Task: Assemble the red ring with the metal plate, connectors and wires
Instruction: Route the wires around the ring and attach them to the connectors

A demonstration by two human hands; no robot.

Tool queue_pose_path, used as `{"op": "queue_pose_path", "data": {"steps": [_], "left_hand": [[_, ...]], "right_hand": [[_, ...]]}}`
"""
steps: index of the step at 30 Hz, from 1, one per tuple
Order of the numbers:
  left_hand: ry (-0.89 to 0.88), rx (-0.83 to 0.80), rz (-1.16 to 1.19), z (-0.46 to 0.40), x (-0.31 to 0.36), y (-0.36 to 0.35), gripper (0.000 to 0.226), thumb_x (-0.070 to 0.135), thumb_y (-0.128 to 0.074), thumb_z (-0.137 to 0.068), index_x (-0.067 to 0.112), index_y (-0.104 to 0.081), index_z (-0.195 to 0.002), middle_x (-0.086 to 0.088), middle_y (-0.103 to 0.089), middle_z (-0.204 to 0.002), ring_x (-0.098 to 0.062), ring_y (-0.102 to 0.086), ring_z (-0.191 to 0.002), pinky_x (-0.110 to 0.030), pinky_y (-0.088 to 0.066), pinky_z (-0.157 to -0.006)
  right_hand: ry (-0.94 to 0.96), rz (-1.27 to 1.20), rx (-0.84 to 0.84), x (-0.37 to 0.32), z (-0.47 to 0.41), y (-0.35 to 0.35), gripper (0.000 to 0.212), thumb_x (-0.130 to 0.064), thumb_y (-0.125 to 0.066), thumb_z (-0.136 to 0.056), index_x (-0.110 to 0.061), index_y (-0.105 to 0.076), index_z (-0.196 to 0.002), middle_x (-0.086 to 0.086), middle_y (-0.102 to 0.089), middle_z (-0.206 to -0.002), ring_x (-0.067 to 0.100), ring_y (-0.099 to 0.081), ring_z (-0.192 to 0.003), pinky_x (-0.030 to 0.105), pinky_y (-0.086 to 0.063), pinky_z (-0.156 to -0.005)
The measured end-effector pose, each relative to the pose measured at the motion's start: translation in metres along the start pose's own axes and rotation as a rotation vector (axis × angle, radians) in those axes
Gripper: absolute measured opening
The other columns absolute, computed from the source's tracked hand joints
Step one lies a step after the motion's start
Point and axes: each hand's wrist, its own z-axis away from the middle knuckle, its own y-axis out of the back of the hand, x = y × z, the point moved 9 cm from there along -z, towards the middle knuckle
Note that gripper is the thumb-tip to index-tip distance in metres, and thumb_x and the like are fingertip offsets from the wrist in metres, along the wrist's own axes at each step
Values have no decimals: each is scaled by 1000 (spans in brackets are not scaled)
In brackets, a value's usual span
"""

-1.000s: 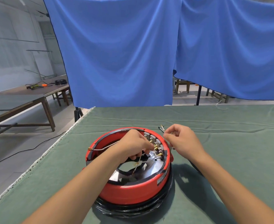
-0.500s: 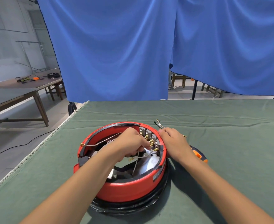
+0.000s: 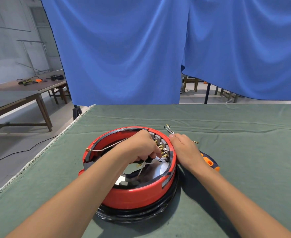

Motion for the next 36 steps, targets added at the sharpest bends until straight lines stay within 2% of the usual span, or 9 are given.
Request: {"op": "queue_pose_path", "data": {"steps": [5, 13, 23, 32, 36], "left_hand": [[1, -55, 57, 0, -3, -3, 19, 11, -61, -90, 3, -69, -74, 0, -52, -50, -7, -26, -29, -15, -19, -37], [2, -80, 67, -1, -3, -5, 21, 10, -59, -91, 4, -69, -74, 2, -50, -49, -6, -27, -29, -14, -18, -37], [3, -18, 17, 2, -3, -8, 24, 13, -55, -93, 10, -66, -72, 1, -51, -52, -8, -34, -33, -12, -23, -38], [-70, 33, 124, 3, -7, -11, 25, 11, -55, -93, 8, -66, -71, 2, -51, -47, -6, -36, -30, -12, -25, -35], [-79, 34, 163, 3, -8, -12, 26, 10, -56, -93, 8, -66, -69, 2, -49, -44, -5, -35, -28, -10, -25, -34]], "right_hand": [[7, 7, -16, 0, 0, -1, 40, -30, -33, -102, -24, -43, -64, 2, -52, -82, 15, -45, -82, 31, -29, -74], [14, 12, -15, -1, 0, -2, 40, -30, -32, -102, -25, -42, -63, 4, -51, -84, 14, -45, -79, 33, -31, -74], [8, 11, -7, -1, 1, -1, 40, -31, -31, -102, -25, -41, -63, 6, -52, -86, 14, -45, -80, 34, -32, -74], [15, 8, -8, -1, 1, -2, 39, -31, -31, -102, -25, -45, -65, 6, -54, -86, 17, -47, -84, 34, -33, -74], [14, -5, -3, 0, 1, -2, 39, -29, -33, -101, -23, -42, -64, 2, -49, -78, 18, -45, -85, 33, -30, -74]]}}
